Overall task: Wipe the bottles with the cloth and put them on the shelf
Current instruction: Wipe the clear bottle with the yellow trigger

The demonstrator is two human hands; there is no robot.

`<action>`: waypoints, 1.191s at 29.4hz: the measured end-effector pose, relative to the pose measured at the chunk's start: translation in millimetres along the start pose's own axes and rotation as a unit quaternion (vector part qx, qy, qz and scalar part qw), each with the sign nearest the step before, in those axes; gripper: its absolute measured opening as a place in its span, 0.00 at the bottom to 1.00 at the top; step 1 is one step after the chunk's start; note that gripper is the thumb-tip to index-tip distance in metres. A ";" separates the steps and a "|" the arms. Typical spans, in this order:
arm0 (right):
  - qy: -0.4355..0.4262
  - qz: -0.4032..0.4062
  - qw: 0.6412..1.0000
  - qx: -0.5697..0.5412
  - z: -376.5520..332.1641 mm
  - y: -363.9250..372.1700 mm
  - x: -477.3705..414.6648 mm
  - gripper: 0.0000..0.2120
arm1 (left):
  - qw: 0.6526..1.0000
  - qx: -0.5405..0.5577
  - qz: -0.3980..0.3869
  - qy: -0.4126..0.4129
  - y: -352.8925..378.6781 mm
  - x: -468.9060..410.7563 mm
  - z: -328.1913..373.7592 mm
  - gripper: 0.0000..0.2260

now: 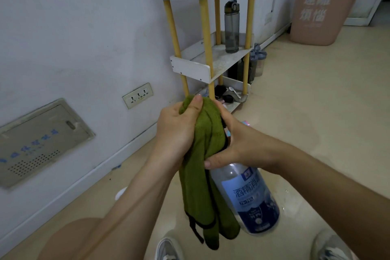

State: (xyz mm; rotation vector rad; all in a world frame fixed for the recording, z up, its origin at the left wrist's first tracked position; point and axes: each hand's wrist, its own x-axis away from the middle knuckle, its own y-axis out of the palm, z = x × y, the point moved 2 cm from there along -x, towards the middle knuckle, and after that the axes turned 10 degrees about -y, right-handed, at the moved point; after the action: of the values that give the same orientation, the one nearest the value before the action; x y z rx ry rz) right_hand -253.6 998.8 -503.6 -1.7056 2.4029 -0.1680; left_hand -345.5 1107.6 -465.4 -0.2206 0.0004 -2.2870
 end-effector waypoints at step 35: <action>0.008 -0.025 0.999 0.045 -34.0 -16.1 22.9 0.31 | 0.972 0.223 0.075 -0.004 -62.7 3.8 38.6 0.11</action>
State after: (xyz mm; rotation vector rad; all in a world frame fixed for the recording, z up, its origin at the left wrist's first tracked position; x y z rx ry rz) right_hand -253.6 971.3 -469.2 -1.7309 2.3273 -0.2925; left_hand -388.5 1149.2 -422.3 0.0067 -0.4814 -2.0712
